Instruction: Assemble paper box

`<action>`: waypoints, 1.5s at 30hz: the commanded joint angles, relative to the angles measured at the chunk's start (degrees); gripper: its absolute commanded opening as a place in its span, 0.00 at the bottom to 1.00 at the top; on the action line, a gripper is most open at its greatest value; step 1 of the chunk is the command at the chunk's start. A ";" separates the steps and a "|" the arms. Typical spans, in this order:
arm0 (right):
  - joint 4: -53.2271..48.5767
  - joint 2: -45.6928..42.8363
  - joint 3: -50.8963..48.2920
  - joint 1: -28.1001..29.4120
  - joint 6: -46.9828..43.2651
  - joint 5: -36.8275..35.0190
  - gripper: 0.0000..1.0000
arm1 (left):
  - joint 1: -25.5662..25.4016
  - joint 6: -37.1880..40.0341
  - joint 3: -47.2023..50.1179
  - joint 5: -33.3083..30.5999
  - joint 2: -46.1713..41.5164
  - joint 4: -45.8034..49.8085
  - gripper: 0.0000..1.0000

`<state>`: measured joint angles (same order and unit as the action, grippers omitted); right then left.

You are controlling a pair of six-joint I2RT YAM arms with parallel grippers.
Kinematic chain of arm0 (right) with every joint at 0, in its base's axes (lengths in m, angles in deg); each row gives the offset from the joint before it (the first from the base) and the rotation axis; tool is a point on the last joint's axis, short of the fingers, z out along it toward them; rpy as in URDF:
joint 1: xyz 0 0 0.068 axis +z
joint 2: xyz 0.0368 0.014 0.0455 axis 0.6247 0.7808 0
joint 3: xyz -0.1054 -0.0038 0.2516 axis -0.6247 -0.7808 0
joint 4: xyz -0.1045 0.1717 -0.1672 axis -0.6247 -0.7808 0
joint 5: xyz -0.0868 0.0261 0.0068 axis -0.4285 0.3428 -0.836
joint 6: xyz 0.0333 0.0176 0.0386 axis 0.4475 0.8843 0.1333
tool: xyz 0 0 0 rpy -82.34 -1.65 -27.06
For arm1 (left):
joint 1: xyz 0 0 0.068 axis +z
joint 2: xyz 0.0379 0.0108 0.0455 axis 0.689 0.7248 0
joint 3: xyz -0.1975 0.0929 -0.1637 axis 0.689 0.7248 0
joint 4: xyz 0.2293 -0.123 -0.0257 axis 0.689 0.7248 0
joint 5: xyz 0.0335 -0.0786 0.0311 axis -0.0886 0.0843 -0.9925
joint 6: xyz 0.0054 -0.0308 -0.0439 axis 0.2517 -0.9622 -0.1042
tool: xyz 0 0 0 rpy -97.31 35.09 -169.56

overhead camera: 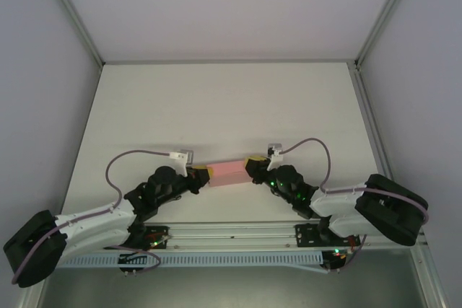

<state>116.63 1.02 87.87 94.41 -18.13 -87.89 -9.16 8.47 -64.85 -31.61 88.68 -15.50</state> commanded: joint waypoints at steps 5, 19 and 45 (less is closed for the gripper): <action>-10.04 6.85 -3.76 0.06 -6.42 3.67 0.00 | -0.11 6.31 3.08 2.74 5.63 9.82 0.00; -40.90 -8.07 8.45 0.06 -0.14 -4.82 0.23 | -0.19 7.20 -11.85 -1.44 6.85 23.67 0.29; -74.00 -8.51 41.25 -0.66 -45.44 26.36 1.00 | 8.85 3.47 -39.93 -25.52 -0.06 55.81 1.00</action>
<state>53.44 -10.19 125.38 93.97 -44.79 -76.19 -2.71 13.19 -103.78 -53.71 89.88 35.29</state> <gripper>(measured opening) 0.998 0.994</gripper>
